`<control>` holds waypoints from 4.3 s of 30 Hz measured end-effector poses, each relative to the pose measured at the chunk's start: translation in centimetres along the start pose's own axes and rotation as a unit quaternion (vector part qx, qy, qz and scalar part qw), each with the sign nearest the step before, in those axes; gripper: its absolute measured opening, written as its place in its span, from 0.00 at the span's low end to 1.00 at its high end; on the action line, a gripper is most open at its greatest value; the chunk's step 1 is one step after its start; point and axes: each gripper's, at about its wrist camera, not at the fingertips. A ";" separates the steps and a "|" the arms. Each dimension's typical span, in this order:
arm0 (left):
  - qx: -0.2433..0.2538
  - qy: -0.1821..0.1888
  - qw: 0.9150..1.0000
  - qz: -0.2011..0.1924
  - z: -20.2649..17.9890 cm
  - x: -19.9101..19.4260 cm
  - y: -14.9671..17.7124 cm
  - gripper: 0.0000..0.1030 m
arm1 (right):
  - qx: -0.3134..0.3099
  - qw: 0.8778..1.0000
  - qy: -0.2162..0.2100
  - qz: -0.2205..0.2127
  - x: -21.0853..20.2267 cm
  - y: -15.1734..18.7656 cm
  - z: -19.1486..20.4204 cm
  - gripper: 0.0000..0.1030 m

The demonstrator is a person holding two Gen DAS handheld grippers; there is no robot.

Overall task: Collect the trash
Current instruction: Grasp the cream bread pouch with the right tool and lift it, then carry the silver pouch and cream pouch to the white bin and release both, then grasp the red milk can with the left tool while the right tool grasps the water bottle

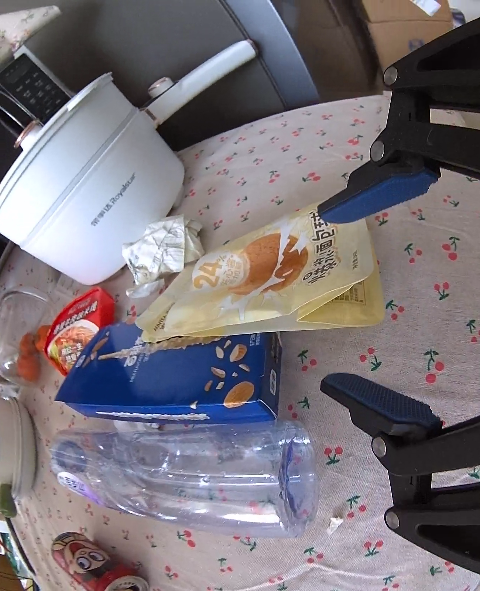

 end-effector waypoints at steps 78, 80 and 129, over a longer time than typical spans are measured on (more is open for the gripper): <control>0.265 0.200 0.938 0.096 -30.5 4.3 10.5 0.09 | 0.409 0.898 -0.134 0.087 -12.0 25.2 -14.6 0.37; 0.273 0.196 0.936 0.108 -31.0 5.5 10.9 0.10 | 0.415 0.896 -0.132 0.088 -12.0 25.5 -15.0 0.38; 0.082 -0.054 0.995 0.018 -6.2 1.0 2.3 1.00 | 0.332 0.932 -0.140 0.045 -10.7 11.7 -7.9 0.74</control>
Point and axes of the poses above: each gripper's, at about its wrist camera, not at the fingertips, and x roughly the way its jaws point, z to its left, y to its underside, and after that the axes turned 4 degrees about -y, right-handed
